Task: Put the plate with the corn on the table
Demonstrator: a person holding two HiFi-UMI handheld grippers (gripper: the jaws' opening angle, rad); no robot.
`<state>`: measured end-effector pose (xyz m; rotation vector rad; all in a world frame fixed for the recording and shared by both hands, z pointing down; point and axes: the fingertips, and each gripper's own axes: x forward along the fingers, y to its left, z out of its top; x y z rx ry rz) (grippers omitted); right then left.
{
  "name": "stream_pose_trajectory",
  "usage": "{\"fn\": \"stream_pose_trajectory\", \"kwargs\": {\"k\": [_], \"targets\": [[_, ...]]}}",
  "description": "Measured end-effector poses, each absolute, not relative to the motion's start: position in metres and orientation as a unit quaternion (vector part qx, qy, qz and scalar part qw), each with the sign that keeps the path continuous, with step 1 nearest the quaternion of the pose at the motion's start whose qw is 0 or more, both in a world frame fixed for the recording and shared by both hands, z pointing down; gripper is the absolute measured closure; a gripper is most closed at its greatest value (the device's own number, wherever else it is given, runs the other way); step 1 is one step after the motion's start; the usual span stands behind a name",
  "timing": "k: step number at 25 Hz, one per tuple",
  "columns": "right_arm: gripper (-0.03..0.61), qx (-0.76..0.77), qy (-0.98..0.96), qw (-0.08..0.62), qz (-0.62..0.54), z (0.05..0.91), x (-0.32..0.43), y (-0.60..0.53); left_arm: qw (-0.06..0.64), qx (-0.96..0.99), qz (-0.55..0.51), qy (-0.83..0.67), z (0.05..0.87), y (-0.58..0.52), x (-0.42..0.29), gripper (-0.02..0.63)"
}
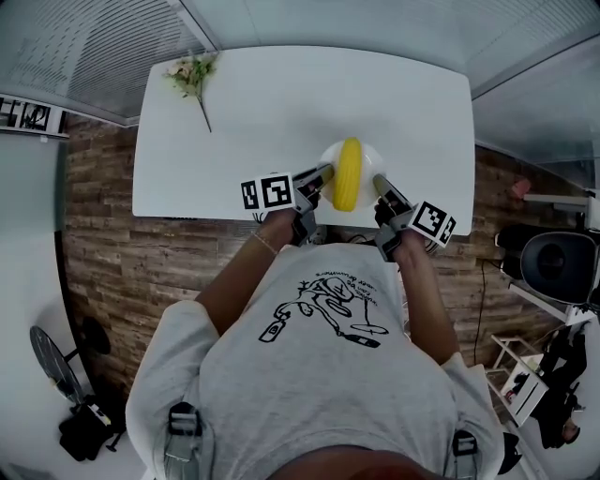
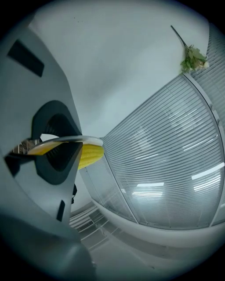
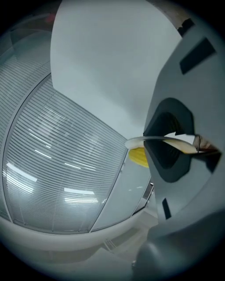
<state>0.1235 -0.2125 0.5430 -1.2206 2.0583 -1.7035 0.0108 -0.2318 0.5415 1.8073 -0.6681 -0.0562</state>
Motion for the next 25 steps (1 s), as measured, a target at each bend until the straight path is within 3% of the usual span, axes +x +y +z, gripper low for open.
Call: {"fn": "stream_pose_trajectory", "kwargs": {"k": [25], "targets": [[0.518,-0.467,0.643,0.016,-0.607,0.683,0.131,-0.229,0.547,0.769,0.115,-0.309,0.676,-0.249,0.022,0.551]]}}
